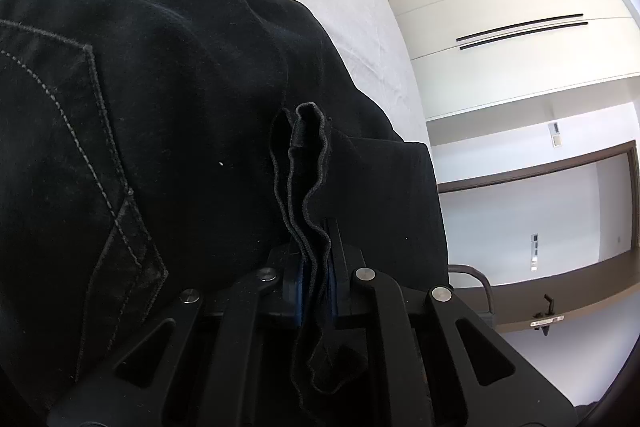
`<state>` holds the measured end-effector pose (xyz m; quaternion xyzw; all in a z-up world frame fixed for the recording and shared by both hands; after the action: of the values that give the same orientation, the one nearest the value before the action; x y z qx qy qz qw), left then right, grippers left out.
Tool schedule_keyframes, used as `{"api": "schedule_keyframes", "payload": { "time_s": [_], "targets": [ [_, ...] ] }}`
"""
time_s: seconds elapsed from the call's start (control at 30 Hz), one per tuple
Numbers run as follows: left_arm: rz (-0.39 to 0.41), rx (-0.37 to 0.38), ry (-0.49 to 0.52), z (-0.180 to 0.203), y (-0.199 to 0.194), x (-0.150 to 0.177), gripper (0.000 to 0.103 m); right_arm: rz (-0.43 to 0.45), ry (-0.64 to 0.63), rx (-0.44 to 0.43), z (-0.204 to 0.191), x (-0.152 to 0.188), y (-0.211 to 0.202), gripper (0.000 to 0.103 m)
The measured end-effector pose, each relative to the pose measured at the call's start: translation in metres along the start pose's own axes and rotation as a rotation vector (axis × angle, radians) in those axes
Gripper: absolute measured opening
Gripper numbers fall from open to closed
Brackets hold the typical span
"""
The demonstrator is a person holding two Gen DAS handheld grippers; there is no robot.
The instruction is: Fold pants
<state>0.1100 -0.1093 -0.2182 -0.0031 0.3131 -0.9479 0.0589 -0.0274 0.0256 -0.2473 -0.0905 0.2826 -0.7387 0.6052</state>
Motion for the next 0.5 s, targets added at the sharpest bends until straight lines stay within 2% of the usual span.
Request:
{"api": "schedule_keyframes", "payload": {
  "time_s": [0.07, 0.13, 0.2, 0.37, 0.43, 0.5],
  "targets": [
    [0.003, -0.011, -0.002, 0.002, 0.002, -0.001, 0.008, 0.02, 0.078, -0.051, 0.006, 0.005, -0.018, 0.029],
    [0.003, -0.022, -0.004, -0.003, 0.0, 0.001, 0.008, 0.039, 0.196, -0.119, 0.017, 0.017, -0.04, 0.038],
    [0.006, -0.034, -0.011, -0.005, -0.004, 0.002, 0.008, 0.032, 0.384, -0.16, 0.046, 0.038, -0.056, 0.038],
    [0.01, -0.056, -0.005, -0.002, 0.003, 0.004, 0.008, -0.021, 0.746, -0.101, 0.132, 0.103, -0.055, 0.038],
    [0.016, -0.065, -0.009, 0.0, 0.006, 0.004, 0.008, -0.042, 0.766, -0.127, 0.136, 0.114, -0.043, 0.038],
    [0.021, -0.064, -0.013, 0.002, 0.012, 0.007, 0.008, -0.095, 0.727, -0.192, 0.113, 0.127, -0.024, 0.038]
  ]
}}
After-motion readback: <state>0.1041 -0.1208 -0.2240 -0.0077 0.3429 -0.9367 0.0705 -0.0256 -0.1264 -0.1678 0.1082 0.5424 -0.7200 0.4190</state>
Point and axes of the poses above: each gripper's, at about its wrist camera, not at the fingertips, and y roughly the way its jaws point, z to its right, x to its underside, the point moved 8 cm from there along y, roughly the way its jaws point, and after that the axes turned 10 degrees about -y, right-handed, at the moved point
